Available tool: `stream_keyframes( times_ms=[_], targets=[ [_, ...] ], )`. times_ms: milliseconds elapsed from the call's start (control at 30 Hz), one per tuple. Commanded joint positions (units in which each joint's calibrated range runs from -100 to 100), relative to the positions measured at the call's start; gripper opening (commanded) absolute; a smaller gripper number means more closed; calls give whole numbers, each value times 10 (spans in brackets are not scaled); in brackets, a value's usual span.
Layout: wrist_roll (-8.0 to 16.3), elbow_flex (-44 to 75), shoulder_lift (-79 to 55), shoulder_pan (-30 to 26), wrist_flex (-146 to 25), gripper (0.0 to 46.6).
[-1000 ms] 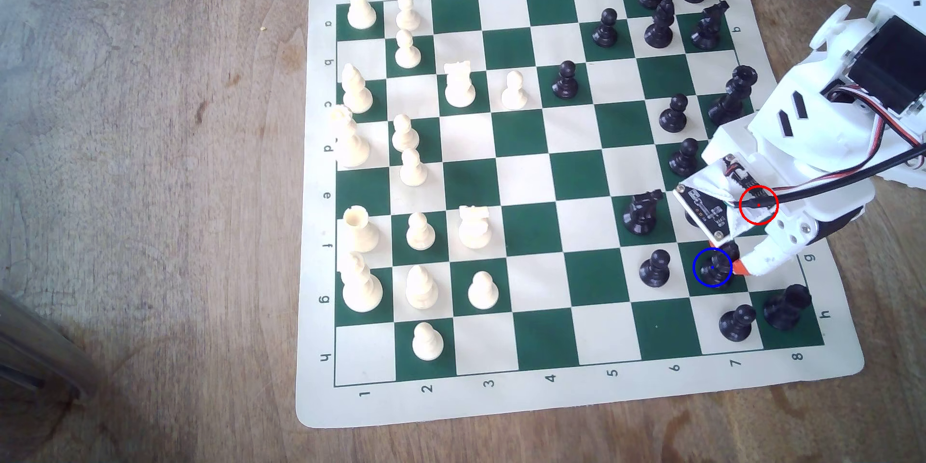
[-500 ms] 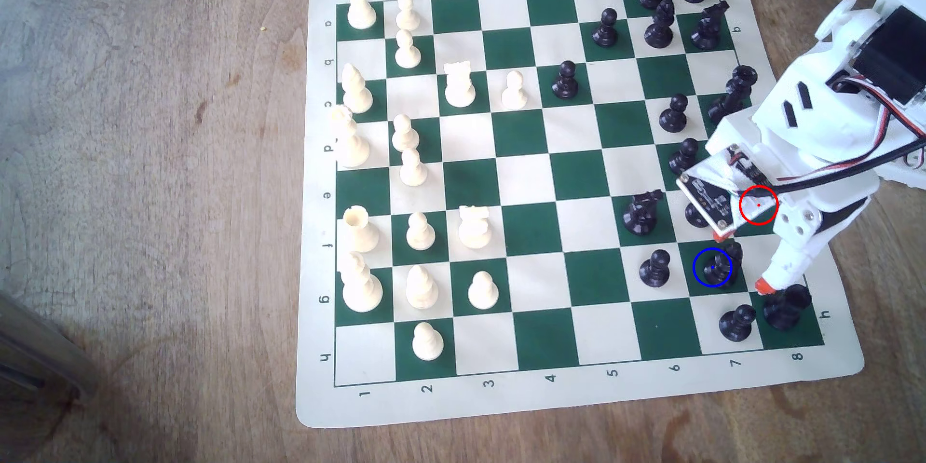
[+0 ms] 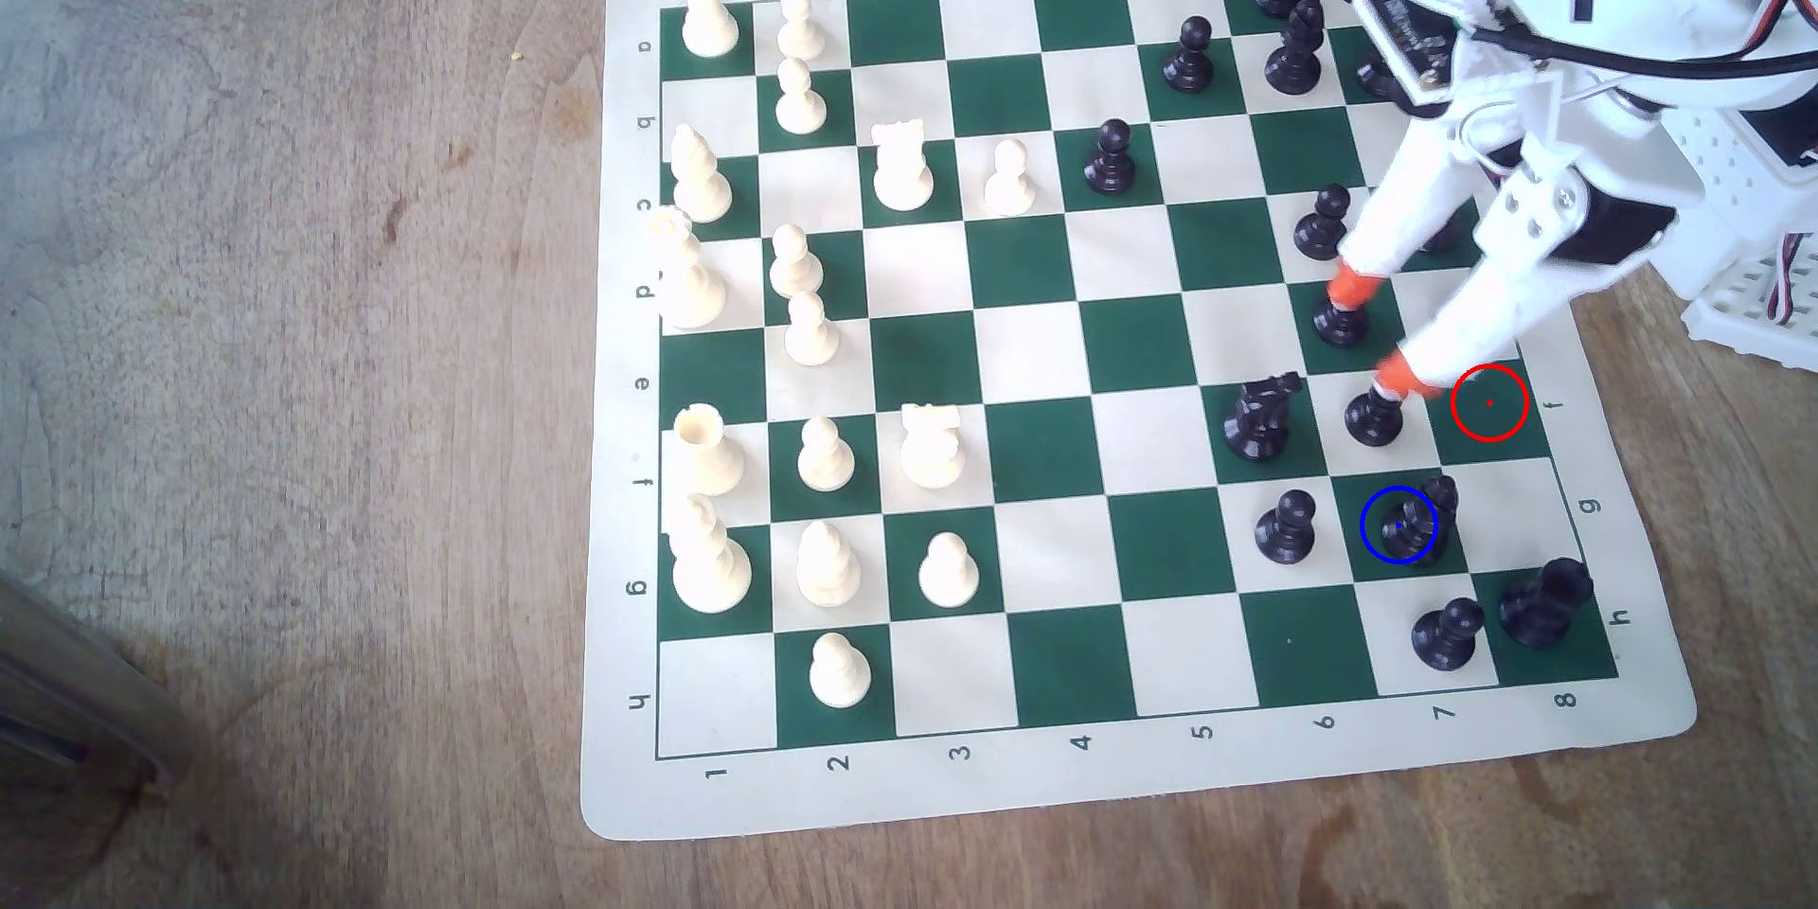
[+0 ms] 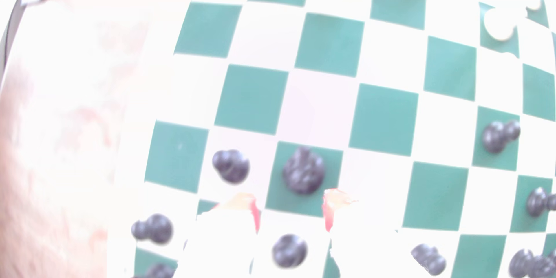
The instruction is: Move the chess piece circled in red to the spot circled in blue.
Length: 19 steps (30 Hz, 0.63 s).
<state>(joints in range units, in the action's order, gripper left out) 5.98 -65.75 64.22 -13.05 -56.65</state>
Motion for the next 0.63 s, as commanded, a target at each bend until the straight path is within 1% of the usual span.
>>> stream_keyframes(
  times_ms=[0, 33, 67, 100, 133, 233, 267, 367, 400, 433, 500, 533, 600],
  targets=[
    [-18, -79, 233, 78, 95, 2],
    [-24, -100, 272, 93, 114, 2],
    [-26, -119, 309, 104, 132, 2],
    [-27, -119, 314, 121, 147, 2],
    [-23, -104, 314, 146, 163, 2],
    [-27, -100, 314, 175, 261, 2],
    [-38, -121, 314, 193, 381, 2],
    [-51, -180, 314, 207, 590, 2],
    [-59, -199, 314, 208, 654, 2],
    [-65, -257, 314, 208, 819, 2],
    [-72, -332, 314, 188, 1005, 2],
    [-77, -343, 315, 181, 1046, 2],
    [-78, -343, 315, 180, 1150, 2]
  ],
)
